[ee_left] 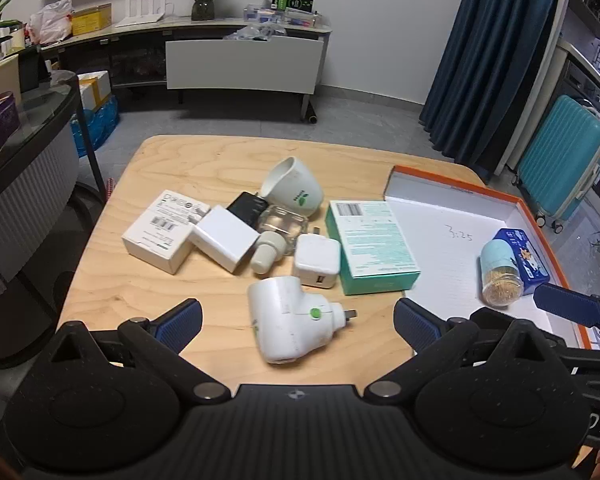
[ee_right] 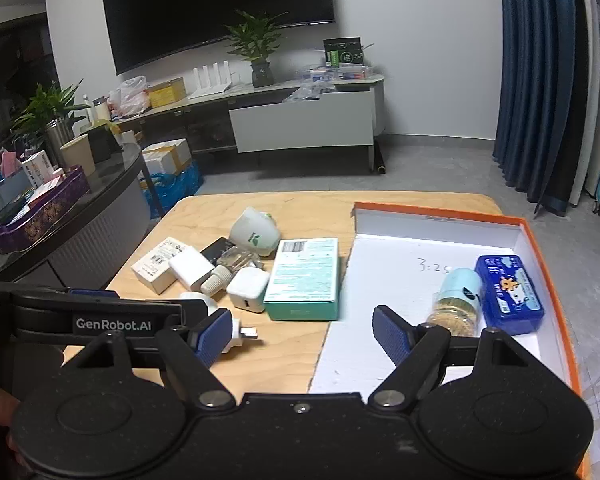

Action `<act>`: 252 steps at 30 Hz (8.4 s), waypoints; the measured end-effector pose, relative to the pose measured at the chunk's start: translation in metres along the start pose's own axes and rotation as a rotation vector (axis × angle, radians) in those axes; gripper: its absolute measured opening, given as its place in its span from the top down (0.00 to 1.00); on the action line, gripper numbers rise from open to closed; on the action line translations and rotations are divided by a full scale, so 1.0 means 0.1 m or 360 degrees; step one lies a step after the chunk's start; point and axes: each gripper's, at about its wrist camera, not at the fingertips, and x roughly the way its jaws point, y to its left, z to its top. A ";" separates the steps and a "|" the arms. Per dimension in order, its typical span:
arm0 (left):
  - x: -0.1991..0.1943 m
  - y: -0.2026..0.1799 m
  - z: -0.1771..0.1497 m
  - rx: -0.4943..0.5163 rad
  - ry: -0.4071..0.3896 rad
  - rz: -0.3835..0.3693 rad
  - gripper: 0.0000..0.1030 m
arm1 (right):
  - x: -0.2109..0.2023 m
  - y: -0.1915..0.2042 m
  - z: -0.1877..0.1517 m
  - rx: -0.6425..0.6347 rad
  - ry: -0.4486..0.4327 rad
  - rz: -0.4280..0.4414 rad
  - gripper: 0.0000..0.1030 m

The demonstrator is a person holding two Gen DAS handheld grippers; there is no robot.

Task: Organize rigid objects
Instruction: 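Withdraw both tools from the box back over the table, then grasp the white plug adapter with the left tool while the right tool grasps the bandage box, then carry the adapter and bandage box toward the white box with both tools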

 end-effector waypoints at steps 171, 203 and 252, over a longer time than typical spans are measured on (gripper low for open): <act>-0.34 0.06 -0.23 0.0019 -0.0307 -0.0172 0.27 | -0.43 -0.05 -0.17 0.0067 -0.0099 -0.0189 0.18; -0.24 -0.26 -0.26 0.0127 -0.0239 -0.0268 0.27 | -0.56 -0.31 -0.23 0.0140 -0.0114 -0.0286 0.18; 0.13 -0.73 -0.36 0.0264 -0.0080 -0.0394 0.27 | -0.42 -0.78 -0.33 0.0275 -0.0048 -0.0438 0.18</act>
